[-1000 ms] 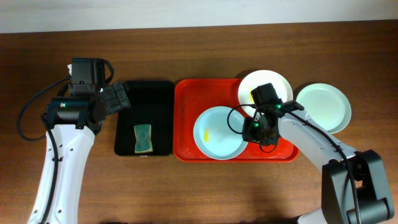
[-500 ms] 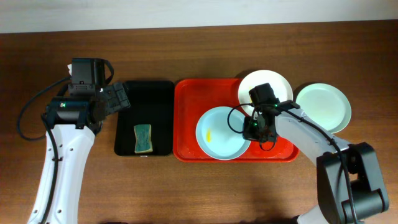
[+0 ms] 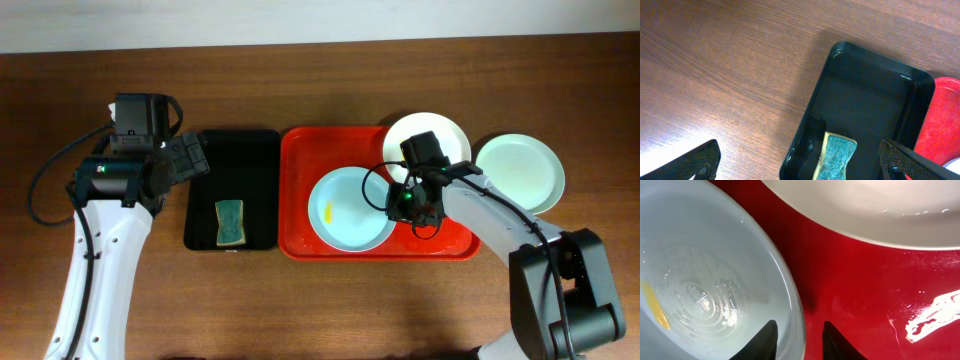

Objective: Clean dirty plates on tray and stack at the side

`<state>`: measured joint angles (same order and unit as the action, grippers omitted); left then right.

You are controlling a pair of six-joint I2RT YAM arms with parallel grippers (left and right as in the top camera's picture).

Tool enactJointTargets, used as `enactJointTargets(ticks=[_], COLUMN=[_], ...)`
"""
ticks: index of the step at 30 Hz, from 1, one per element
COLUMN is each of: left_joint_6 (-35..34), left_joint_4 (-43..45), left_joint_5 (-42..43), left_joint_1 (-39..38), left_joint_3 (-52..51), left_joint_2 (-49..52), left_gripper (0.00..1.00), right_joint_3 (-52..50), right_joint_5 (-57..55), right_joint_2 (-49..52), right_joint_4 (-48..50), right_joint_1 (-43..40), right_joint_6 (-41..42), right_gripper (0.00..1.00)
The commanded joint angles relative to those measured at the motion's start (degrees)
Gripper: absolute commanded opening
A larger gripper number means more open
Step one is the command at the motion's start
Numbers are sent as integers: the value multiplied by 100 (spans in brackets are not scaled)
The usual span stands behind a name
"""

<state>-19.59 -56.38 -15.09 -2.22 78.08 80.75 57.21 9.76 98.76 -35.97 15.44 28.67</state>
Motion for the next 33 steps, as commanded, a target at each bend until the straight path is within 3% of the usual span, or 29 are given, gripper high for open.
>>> enactJointTargets(ticks=[1,9,12,15,18,21,23,29,33], left_joint_6=[-96,-96,-96,61,586,774,774,772,774], left_joint_4=[7,48,520,44,-452,-654,-662,-415,7], left_joint_5=[-79,-59,22,1355,2332,2319,2277,1631,1613], left_joint_1=[15,15,15,13,-74,-321,-420,-476,-476], left_joint_3=[-15,-15,-15,-26,-212,-608,-855,-1606,-1797], left_joint_2=[11,11,11,20,68,120,131,188,365], left_gripper=[99,99,99,99,84,63,55,59,50], right_joint_3=[109,109,109,109,109,109,109,109,109], right_joint_5=[-76,-76,-76,-74,-74,-74,-74,-70,-72], right_joint_2=[42,42,42,42,42,42,42,42,42], right_joint_4=[-26,48,48,48,68,92,90,221,302], right_joint_1=[35,35,35,35,35,35,35,35,35], right_joint_6=[-243,-275,-275,-275,-273,-273,-273,-273,-273], right_gripper=[31,31,36,38,38,40,41,41,40])
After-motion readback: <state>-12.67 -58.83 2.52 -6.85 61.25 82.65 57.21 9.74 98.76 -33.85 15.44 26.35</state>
